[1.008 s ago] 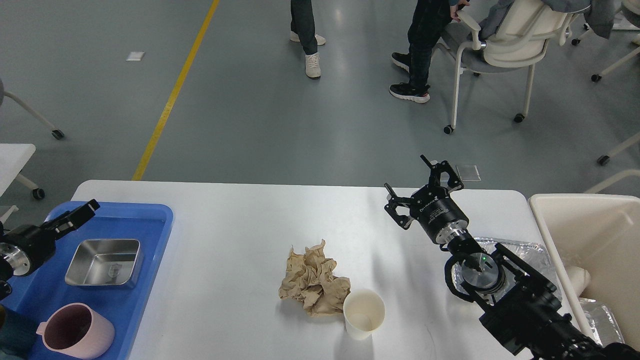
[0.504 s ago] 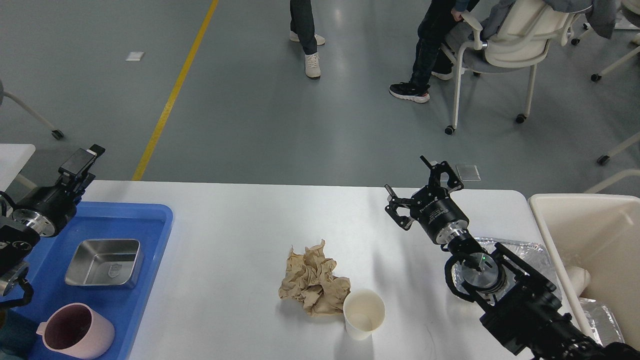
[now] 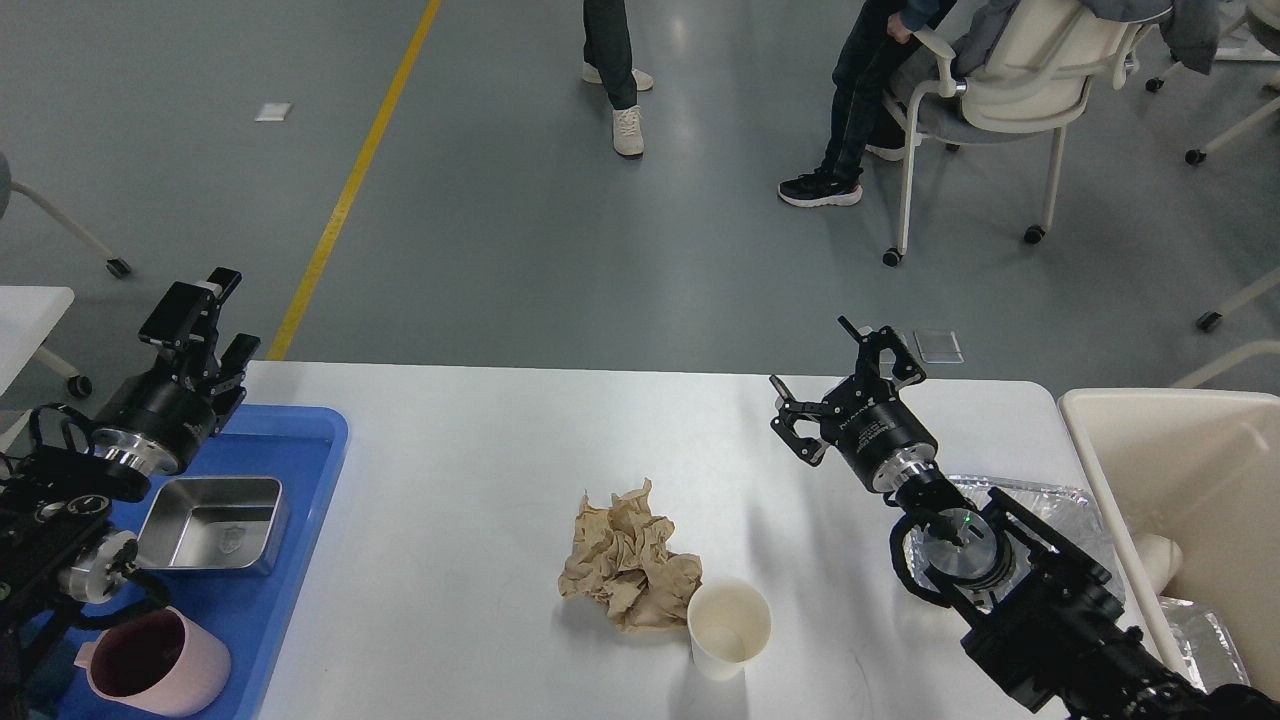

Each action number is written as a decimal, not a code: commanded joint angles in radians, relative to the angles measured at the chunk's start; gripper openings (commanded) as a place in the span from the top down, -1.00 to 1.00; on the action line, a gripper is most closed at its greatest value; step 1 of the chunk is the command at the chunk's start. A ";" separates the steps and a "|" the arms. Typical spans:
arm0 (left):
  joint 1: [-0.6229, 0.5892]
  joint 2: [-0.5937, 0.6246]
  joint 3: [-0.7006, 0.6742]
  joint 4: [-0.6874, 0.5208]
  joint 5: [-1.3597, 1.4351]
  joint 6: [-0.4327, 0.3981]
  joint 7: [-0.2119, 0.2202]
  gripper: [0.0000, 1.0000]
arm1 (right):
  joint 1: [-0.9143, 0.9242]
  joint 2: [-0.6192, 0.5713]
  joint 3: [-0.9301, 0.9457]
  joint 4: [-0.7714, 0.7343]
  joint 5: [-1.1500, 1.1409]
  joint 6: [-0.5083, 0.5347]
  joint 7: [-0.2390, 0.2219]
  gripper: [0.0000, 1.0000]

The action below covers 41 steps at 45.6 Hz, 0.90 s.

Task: Tidy desktop

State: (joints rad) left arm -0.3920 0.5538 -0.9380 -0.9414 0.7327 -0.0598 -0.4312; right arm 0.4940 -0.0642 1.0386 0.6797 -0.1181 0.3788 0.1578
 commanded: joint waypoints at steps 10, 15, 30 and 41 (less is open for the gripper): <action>-0.021 -0.199 -0.070 0.004 -0.001 0.000 0.002 -0.94 | -0.002 0.004 0.000 0.000 0.000 -0.001 0.000 -1.00; -0.021 -0.247 -0.074 0.003 0.001 0.002 0.000 -0.94 | -0.003 0.004 -0.002 0.003 0.000 0.000 0.000 -1.00; 0.001 -0.316 -0.070 0.007 -0.003 0.072 -0.006 -0.94 | -0.006 0.000 -0.002 0.003 -0.011 0.000 0.000 -1.00; 0.005 -0.327 -0.061 0.026 -0.122 0.110 -0.032 -0.94 | -0.006 0.007 -0.002 0.004 -0.014 -0.001 0.000 -1.00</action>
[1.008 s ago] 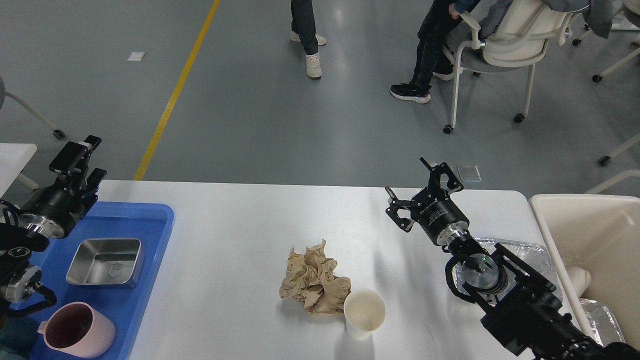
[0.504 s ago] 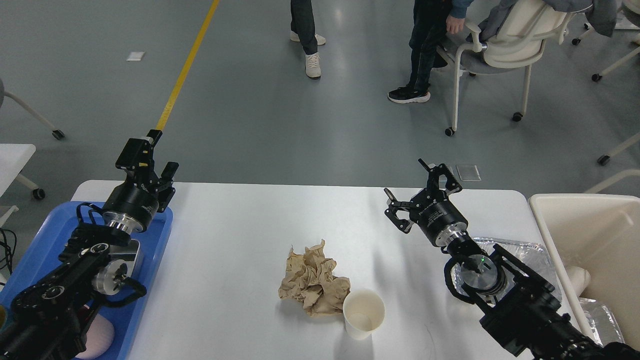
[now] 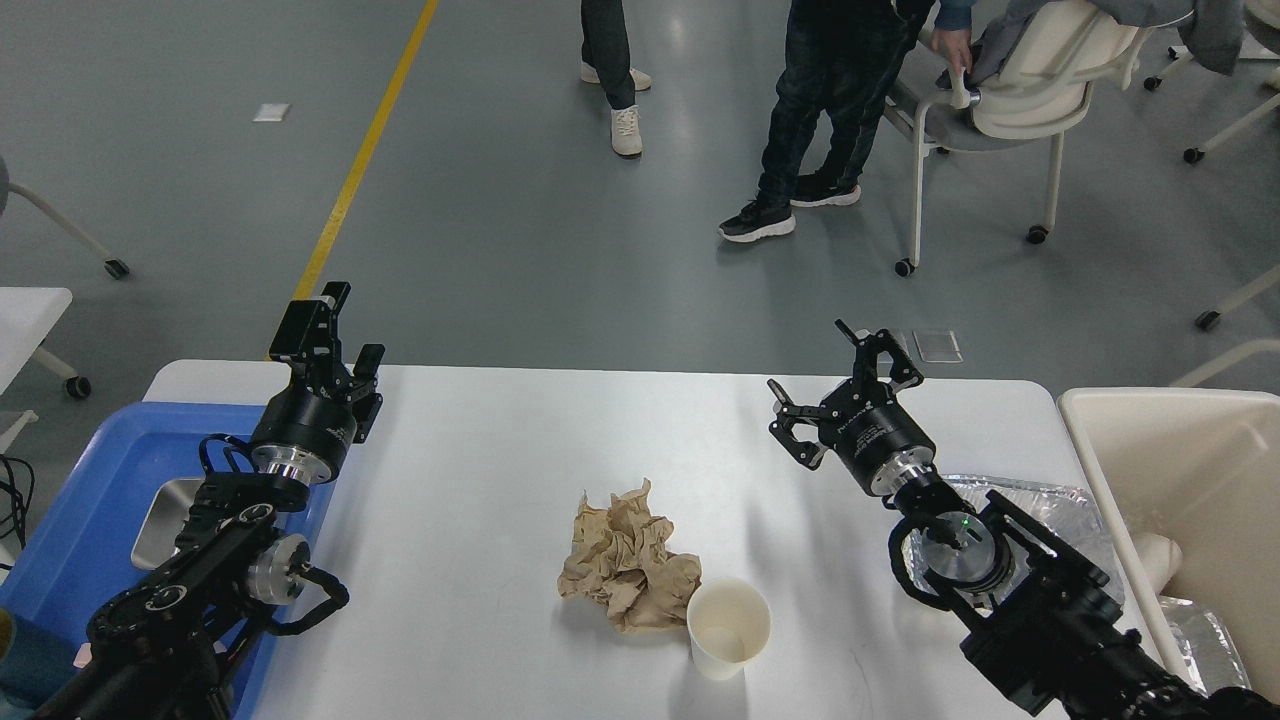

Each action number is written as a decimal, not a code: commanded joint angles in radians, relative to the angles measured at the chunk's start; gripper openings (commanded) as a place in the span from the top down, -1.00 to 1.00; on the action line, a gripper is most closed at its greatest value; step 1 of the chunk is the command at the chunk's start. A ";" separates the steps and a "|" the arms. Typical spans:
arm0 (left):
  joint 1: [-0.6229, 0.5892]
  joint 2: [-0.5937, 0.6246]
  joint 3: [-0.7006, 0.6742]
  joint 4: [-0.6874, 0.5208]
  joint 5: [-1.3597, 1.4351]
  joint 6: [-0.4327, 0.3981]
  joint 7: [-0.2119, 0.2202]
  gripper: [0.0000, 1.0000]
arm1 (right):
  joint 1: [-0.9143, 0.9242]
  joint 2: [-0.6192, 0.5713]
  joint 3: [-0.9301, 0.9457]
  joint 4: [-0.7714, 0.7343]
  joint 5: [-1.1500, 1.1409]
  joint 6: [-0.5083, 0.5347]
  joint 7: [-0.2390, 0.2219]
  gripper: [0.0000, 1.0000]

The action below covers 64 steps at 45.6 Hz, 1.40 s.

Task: Tidy desktop

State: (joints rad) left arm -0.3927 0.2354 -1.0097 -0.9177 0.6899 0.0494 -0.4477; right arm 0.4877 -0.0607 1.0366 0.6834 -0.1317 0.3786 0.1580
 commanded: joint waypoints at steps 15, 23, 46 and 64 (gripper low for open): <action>0.009 -0.010 -0.001 0.002 -0.360 -0.167 0.015 -0.94 | -0.005 0.004 -0.001 0.001 0.000 -0.001 0.000 -1.00; 0.008 -0.047 -0.001 0.002 -0.437 -0.177 0.037 -0.94 | -0.006 0.001 -0.001 -0.001 0.000 -0.001 0.000 -1.00; 0.015 -0.070 -0.027 0.022 -0.599 -0.233 0.000 -0.94 | 0.003 -0.022 0.000 0.001 0.001 -0.018 -0.002 -1.00; 0.018 -0.067 -0.017 0.025 -0.602 -0.246 0.000 -0.94 | 0.009 -0.214 0.008 0.016 0.001 -0.060 0.014 -1.00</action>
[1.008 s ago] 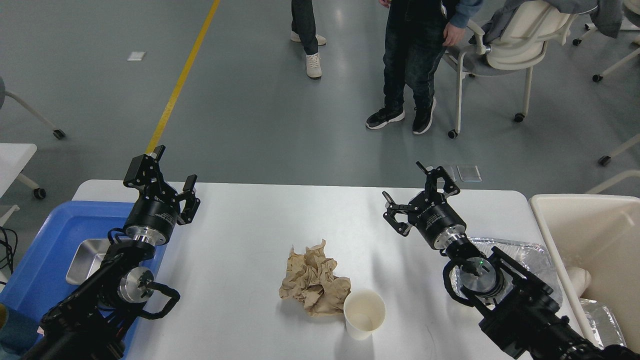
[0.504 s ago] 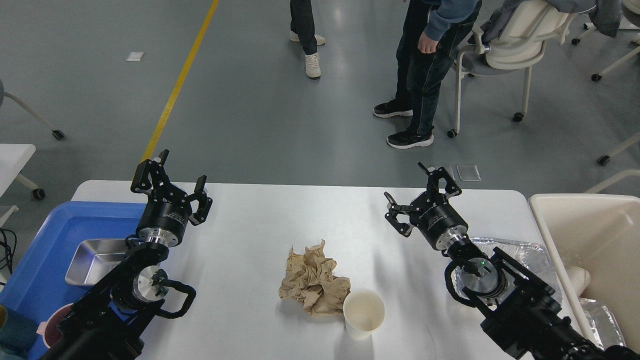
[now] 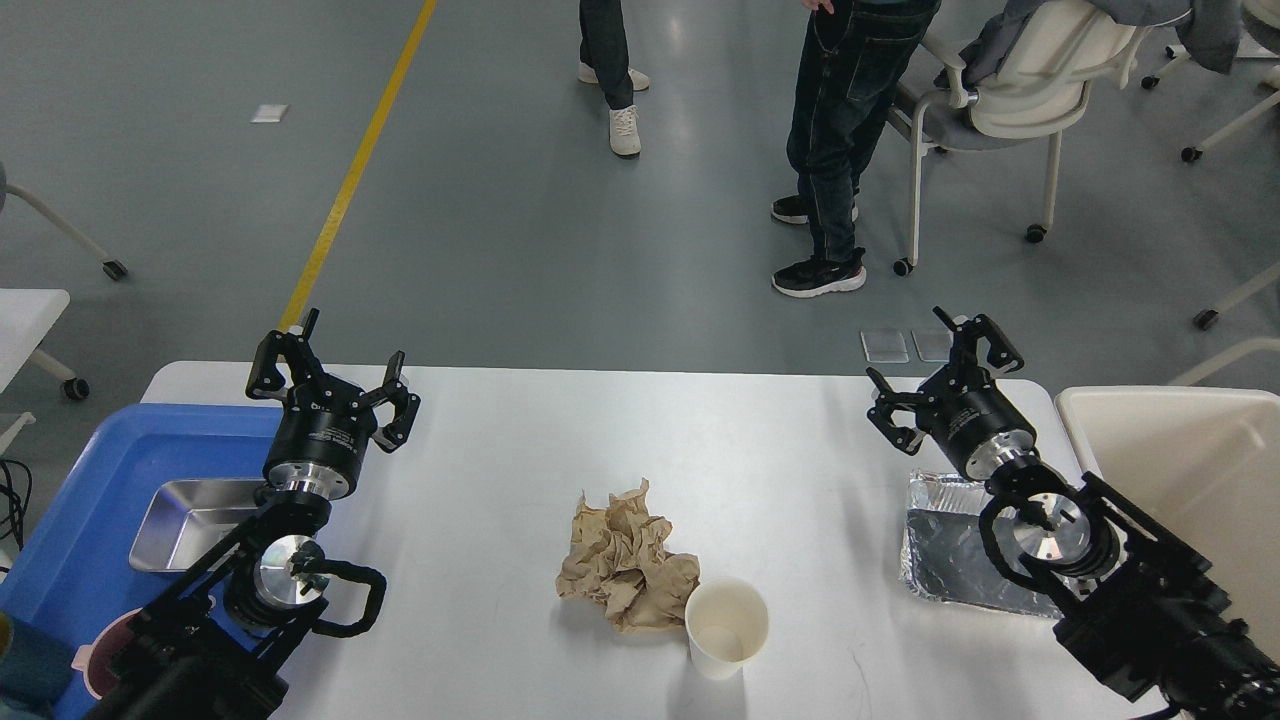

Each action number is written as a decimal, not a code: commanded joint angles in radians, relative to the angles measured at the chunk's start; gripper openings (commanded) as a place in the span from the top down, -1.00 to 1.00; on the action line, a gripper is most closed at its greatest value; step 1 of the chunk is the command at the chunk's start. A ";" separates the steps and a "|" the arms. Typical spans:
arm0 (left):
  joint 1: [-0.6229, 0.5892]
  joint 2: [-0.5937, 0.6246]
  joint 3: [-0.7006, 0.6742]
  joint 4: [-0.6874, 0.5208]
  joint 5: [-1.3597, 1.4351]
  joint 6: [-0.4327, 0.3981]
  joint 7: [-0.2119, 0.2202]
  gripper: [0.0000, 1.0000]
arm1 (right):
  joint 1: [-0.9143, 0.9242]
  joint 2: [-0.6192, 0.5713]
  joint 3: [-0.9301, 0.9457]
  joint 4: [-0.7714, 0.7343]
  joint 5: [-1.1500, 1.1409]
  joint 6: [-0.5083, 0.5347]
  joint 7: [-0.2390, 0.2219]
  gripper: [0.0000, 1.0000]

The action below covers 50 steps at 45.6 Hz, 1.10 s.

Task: Tidy desktop
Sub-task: 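Move the right gripper away from the foil tray toward the bin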

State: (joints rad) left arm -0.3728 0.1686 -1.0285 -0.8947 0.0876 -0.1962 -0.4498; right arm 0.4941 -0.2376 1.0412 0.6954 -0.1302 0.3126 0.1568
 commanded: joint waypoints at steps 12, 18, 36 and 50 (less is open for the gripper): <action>0.000 0.015 0.005 0.002 0.000 -0.002 0.008 -0.94 | -0.066 -0.313 -0.136 0.245 -0.156 0.120 0.023 -1.00; -0.001 0.011 0.007 0.016 0.004 -0.003 0.028 -0.94 | -0.086 -0.448 -0.158 0.374 -0.195 0.121 0.021 -1.00; -0.015 -0.008 0.010 0.020 0.004 -0.009 0.051 -0.94 | -0.103 -0.842 -0.397 0.573 -0.400 0.114 0.018 -1.00; -0.017 -0.020 0.011 0.022 0.008 -0.011 0.079 -0.94 | -0.124 -1.062 -0.517 0.668 -0.433 0.071 0.020 -1.00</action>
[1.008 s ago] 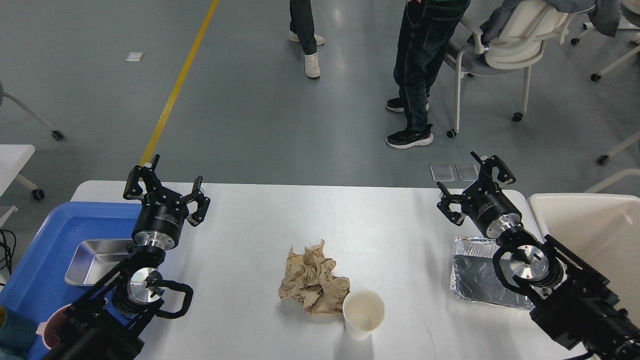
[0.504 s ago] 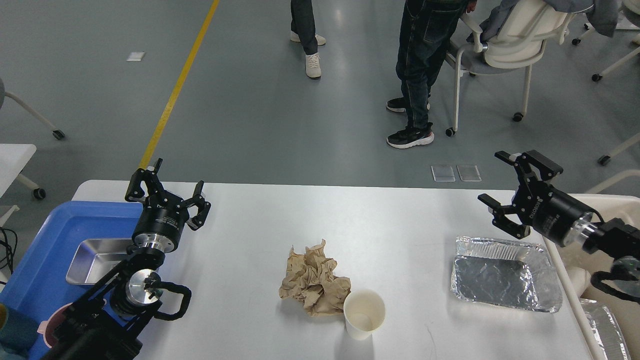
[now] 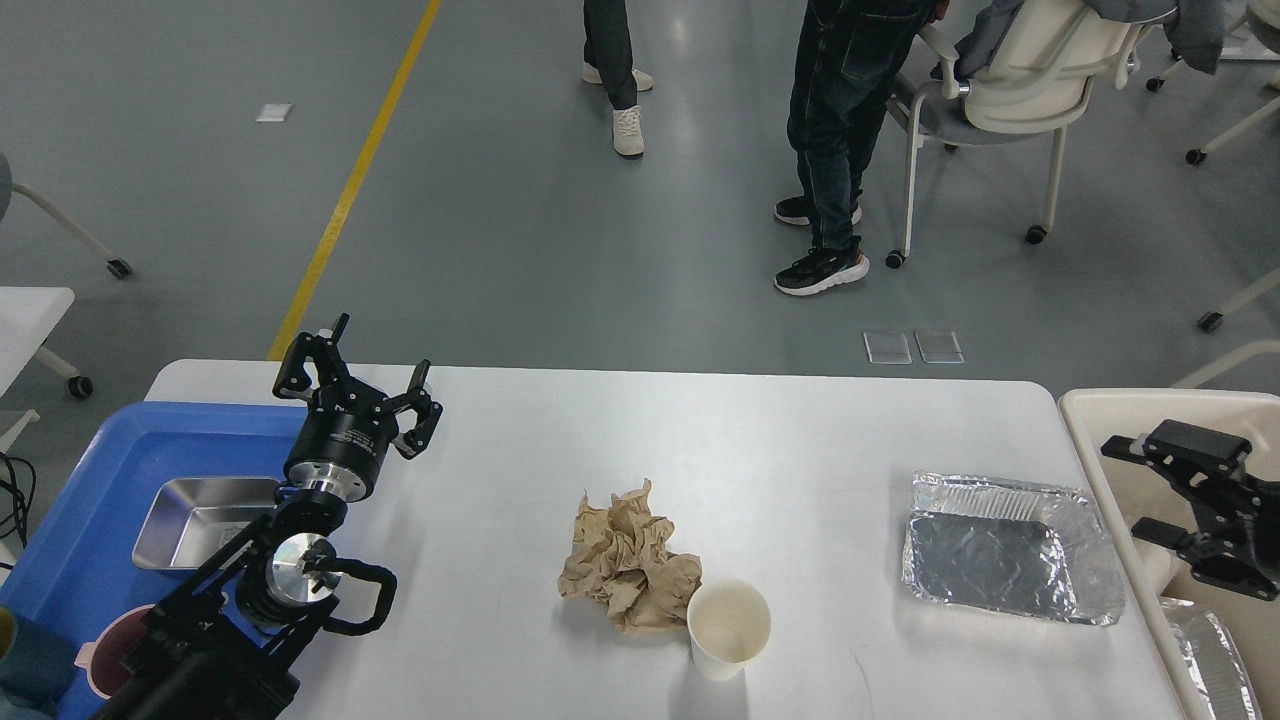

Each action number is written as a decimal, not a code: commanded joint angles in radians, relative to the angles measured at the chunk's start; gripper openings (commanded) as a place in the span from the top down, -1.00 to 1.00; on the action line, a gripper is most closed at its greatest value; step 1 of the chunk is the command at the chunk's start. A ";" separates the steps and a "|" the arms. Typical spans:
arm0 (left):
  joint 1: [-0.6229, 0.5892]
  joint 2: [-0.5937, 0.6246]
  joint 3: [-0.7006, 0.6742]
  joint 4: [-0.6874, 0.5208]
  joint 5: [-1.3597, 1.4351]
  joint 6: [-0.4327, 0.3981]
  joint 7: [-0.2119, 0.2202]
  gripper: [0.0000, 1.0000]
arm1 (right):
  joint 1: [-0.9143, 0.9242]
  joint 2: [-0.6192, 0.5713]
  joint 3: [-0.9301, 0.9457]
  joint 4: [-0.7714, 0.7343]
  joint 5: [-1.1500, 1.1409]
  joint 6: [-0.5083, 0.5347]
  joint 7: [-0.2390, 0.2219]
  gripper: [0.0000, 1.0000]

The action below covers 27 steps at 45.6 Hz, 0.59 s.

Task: Tidy desktop
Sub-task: 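Move the right gripper away from the foil tray toward the bin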

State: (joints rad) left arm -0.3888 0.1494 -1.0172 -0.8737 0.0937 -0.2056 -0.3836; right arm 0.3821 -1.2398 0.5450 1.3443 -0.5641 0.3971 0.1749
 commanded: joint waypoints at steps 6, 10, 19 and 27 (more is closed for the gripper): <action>-0.004 0.001 0.000 0.002 0.003 -0.009 0.012 -0.94 | -0.020 -0.104 -0.025 0.015 0.007 -0.018 0.000 -1.00; -0.002 -0.001 0.000 0.002 0.003 -0.015 0.012 -0.94 | -0.022 -0.110 -0.028 -0.004 0.020 -0.027 0.000 -1.00; -0.001 -0.001 0.000 0.004 0.005 -0.023 0.012 -0.94 | -0.026 -0.102 -0.030 -0.086 0.157 -0.070 -0.002 -1.00; 0.002 0.001 0.000 0.004 0.005 -0.024 0.012 -0.94 | -0.026 -0.106 -0.028 -0.151 0.345 -0.092 -0.006 -1.00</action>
State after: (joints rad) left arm -0.3898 0.1497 -1.0170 -0.8697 0.0982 -0.2284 -0.3712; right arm 0.3560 -1.3418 0.5153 1.2291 -0.3167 0.3141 0.1704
